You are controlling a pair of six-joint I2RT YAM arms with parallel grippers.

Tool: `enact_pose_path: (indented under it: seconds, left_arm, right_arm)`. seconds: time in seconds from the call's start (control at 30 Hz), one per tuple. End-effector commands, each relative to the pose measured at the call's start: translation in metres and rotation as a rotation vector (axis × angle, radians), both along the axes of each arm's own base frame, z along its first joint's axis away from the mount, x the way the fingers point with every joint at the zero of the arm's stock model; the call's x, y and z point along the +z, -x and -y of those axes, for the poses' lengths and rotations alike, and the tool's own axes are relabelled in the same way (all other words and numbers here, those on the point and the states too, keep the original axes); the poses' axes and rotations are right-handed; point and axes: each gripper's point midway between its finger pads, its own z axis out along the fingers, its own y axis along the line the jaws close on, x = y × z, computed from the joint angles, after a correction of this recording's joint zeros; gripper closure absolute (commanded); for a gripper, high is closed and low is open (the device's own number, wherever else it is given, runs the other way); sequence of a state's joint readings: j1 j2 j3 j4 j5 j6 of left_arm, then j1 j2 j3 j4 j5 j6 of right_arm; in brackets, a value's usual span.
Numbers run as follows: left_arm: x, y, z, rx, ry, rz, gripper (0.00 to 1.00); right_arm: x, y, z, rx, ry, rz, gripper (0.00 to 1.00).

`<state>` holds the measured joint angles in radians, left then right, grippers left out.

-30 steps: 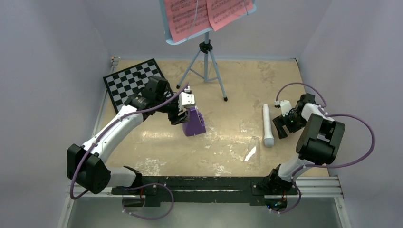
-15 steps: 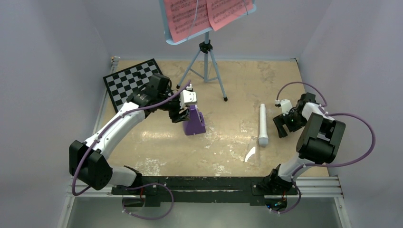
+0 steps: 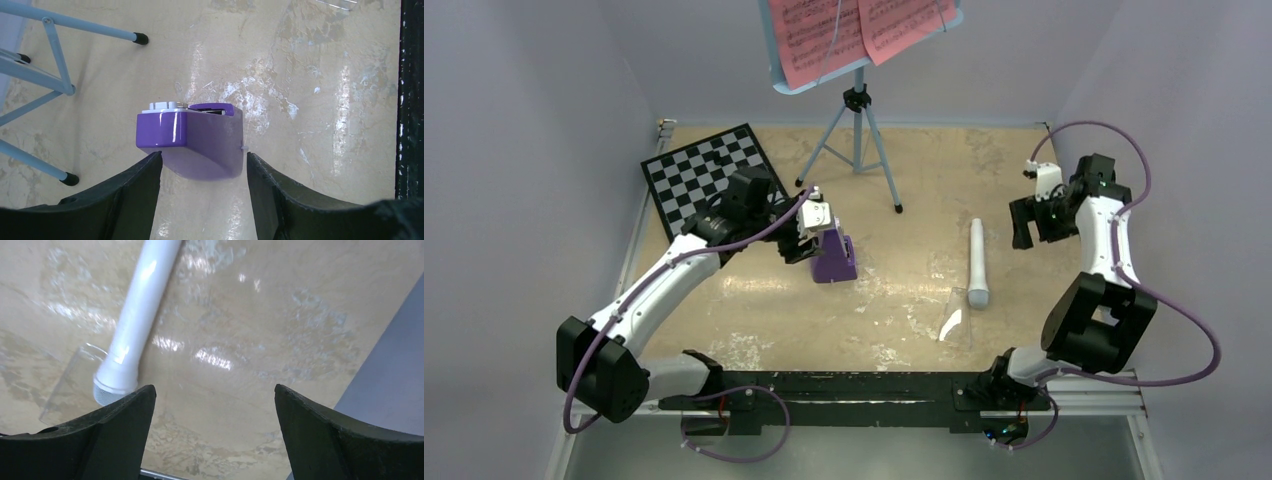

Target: Pack up the instrument practice props

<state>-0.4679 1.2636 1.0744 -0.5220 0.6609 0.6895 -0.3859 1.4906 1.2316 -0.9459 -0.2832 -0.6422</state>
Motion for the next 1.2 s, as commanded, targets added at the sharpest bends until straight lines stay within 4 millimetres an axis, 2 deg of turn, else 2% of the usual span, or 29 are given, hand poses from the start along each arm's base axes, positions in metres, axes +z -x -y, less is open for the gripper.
enact_pose_path:
  seconds: [0.0, 0.13, 0.2, 0.27, 0.33, 0.4, 0.5, 0.67, 0.83, 0.9, 0.97, 1.0, 1.03, 1.13, 1.17]
  left_arm:
    - [0.019, 0.000, 0.008, 0.008, 0.087, 0.047, 0.33]
    - [0.019, 0.003, 0.007, 0.003, 0.092, 0.050, 0.33]
    - [0.020, 0.004, 0.006, -0.003, 0.083, 0.057, 0.32]
    - [0.019, 0.006, 0.005, -0.009, 0.072, 0.055, 0.32]
    - [0.015, 0.008, 0.004, -0.009, 0.065, 0.047, 0.32]
    - [0.011, 0.009, 0.003, -0.007, 0.063, 0.042, 0.32]
    - [0.005, 0.009, 0.003, -0.004, 0.057, 0.025, 0.31]
    - [-0.003, 0.001, 0.005, -0.006, 0.036, 0.013, 0.31]
    - [0.001, -0.013, 0.009, 0.026, 0.034, 0.019, 0.30]
    - [0.005, -0.017, 0.009, 0.031, 0.028, 0.027, 0.30]
    - [0.005, -0.019, 0.008, 0.035, 0.018, 0.027, 0.30]
    - [0.006, -0.018, 0.008, 0.032, 0.013, 0.028, 0.30]
    - [0.005, -0.018, 0.008, 0.028, 0.007, 0.026, 0.30]
    - [0.003, -0.016, 0.006, 0.022, -0.001, 0.028, 0.30]
    - [0.003, -0.016, 0.006, 0.023, -0.002, 0.029, 0.30]
  right_arm:
    - [0.048, -0.031, -0.045, -0.032, -0.117, 0.095, 0.08]
    - [0.055, -0.042, -0.101, 0.050, -0.151, 0.085, 0.08]
    - [0.049, -0.032, -0.130, 0.069, -0.193, 0.028, 0.08]
    - [0.038, -0.015, -0.164, 0.095, -0.276, -0.052, 0.09]
    - [0.026, -0.005, -0.184, 0.092, -0.320, -0.105, 0.09]
    - [0.012, 0.000, -0.195, 0.059, -0.351, -0.157, 0.09]
    - [-0.005, 0.001, -0.199, -0.012, -0.372, -0.218, 0.06]
    - [-0.016, -0.004, -0.199, -0.041, -0.379, -0.279, 0.04]
    - [-0.030, -0.012, -0.182, -0.139, -0.354, -0.317, 0.02]
    - [-0.034, -0.015, -0.172, -0.157, -0.351, -0.325, 0.08]
    - [-0.035, -0.017, -0.163, -0.177, -0.339, -0.335, 0.11]
    - [-0.038, -0.017, -0.158, -0.190, -0.308, -0.342, 0.06]
    - [-0.042, -0.019, -0.145, -0.192, -0.274, -0.340, 0.05]
    - [-0.043, -0.021, -0.134, -0.192, -0.271, -0.341, 0.12]
    - [-0.045, -0.021, -0.129, -0.194, -0.235, -0.345, 0.08]
